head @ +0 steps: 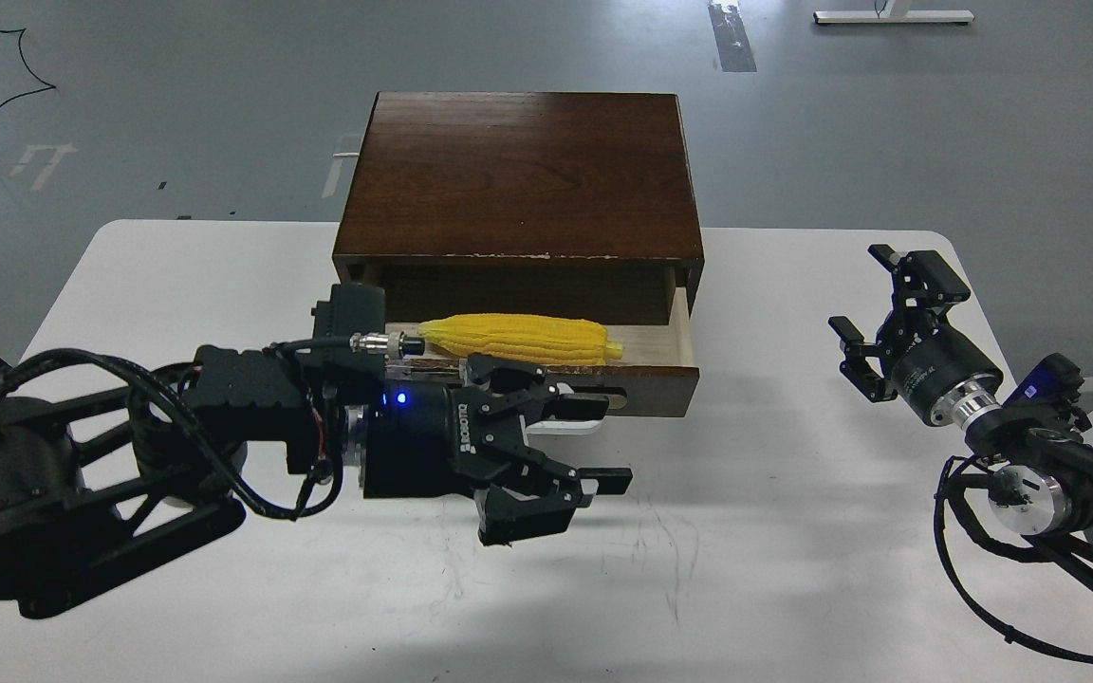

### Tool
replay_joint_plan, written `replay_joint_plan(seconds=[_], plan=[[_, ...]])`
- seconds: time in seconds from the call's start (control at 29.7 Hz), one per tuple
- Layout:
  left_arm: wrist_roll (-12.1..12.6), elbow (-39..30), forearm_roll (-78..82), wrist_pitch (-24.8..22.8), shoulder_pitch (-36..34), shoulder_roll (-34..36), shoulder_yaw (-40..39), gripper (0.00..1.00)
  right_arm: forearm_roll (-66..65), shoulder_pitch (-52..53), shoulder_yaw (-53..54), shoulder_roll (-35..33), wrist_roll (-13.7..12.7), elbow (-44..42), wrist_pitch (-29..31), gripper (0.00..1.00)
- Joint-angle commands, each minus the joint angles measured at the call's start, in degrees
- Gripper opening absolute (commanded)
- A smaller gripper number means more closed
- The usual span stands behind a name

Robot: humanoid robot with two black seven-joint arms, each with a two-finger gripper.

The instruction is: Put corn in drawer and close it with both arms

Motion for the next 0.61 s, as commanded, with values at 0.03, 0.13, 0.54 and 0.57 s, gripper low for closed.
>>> replay_joint_plan(seconds=[0.03, 0.13, 0.54, 0.57], plan=[[0.0, 0.3, -11.4, 7.1, 12.4, -1.8, -2.2, 0.00, 0.0, -0.3, -0.1, -0.2, 0.0, 0.1, 0.0, 1.00], [0.0, 0.3, -16.8, 7.9, 17.0, -1.8, -3.7, 0.00, 0.0, -0.3, -0.1, -0.3, 0.0, 0.1, 0.0, 1.00], [1.4, 7.0, -22.2, 10.1, 22.5, -5.5, -8.3, 0.00, 0.0, -0.3, -0.2, 0.2, 0.0, 0.1, 0.0, 1.00], [1.8, 7.4, -22.5, 10.1, 22.5, -5.9, -8.3, 0.00, 0.0, -0.4, -0.3, 0.2, 0.0, 0.1, 0.0, 1.00]])
